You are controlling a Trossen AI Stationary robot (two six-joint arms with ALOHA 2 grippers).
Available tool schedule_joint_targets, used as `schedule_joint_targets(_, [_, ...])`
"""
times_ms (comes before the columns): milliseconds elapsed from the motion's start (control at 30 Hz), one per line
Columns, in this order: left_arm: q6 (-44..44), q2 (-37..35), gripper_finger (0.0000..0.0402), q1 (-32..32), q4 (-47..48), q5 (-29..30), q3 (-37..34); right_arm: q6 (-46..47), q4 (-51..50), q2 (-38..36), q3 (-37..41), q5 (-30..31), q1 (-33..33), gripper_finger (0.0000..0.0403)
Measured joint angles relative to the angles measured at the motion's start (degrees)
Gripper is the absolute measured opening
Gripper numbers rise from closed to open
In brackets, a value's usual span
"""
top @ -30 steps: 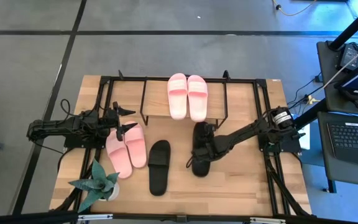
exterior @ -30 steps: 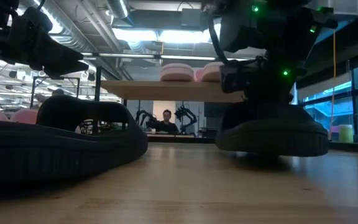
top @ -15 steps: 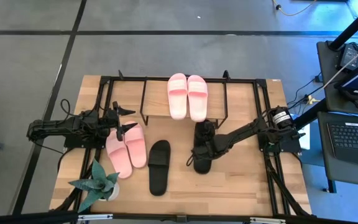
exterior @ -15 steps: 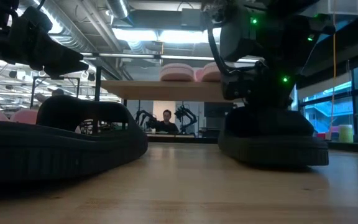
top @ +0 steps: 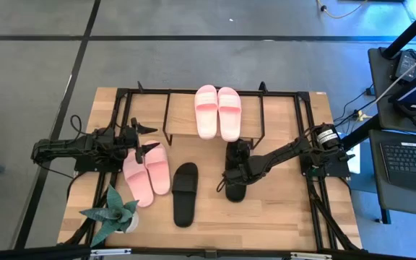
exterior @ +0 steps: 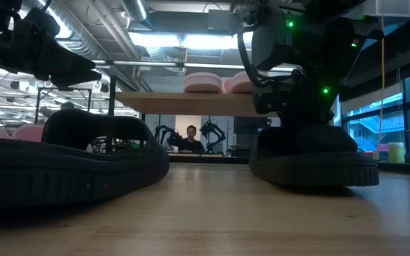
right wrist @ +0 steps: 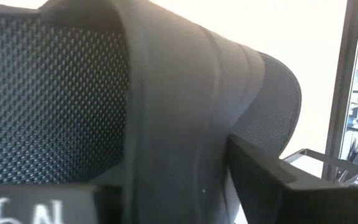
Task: Pick and place slides into the shelf
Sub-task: Put the black slide under the shelf
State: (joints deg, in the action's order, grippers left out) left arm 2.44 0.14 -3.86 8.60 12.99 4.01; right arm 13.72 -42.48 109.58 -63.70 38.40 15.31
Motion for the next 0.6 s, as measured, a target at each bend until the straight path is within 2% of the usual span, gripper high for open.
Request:
schedule_joint_targets(233, [-0.04, 0.0, 0.0276, 0.01, 0.0, 0.01, 0.0, 0.92, -0.75, 0.02, -0.57, 0.16, 0.31, 0.0226])
schedule_joint_targets(600, [-0.07, 0.01, 0.0276, 0.0, -0.02, 0.02, 0.0, -2.02, -1.84, 0.24, -4.83, -5.76, 1.44, 0.0232])
